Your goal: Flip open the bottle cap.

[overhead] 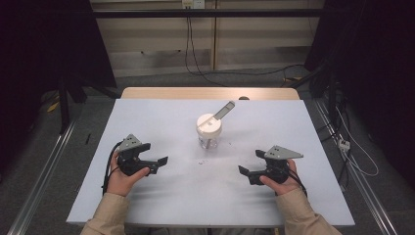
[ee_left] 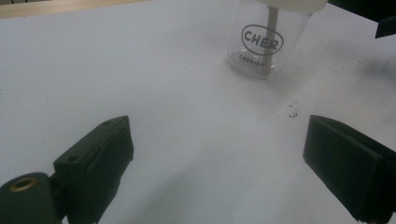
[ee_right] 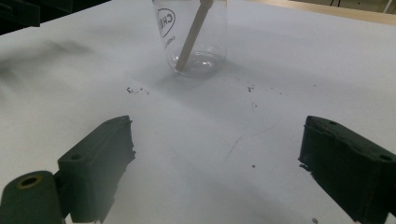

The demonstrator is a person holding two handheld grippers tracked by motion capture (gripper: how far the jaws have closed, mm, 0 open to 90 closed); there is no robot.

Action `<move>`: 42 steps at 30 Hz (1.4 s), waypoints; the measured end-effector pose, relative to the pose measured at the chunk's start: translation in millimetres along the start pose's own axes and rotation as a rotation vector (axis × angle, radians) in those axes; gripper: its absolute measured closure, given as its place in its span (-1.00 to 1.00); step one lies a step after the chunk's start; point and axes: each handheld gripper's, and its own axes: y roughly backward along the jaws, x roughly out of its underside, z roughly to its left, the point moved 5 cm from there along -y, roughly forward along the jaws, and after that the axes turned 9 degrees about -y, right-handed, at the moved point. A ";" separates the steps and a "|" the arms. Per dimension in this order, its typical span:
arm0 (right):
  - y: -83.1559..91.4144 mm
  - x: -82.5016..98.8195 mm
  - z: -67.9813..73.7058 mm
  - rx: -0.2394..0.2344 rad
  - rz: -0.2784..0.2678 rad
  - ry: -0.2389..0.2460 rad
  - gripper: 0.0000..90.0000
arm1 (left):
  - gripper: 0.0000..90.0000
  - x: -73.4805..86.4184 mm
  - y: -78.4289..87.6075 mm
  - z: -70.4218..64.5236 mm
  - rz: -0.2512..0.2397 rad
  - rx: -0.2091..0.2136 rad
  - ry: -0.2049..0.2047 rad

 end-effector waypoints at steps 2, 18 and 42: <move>2.3 1.0 -0.6 0.002 -0.002 0.000 -0.80 | -0.82 2.2 1.4 -0.9 0.007 0.004 -0.003; 18.1 9.7 -10.2 0.023 -0.006 -0.001 -0.79 | -0.82 14.9 14.6 3.7 0.011 -0.015 0.010; 21.9 13.4 -13.3 0.033 -0.001 0.007 -0.78 | -0.82 26.5 28.0 4.0 0.014 -0.028 0.003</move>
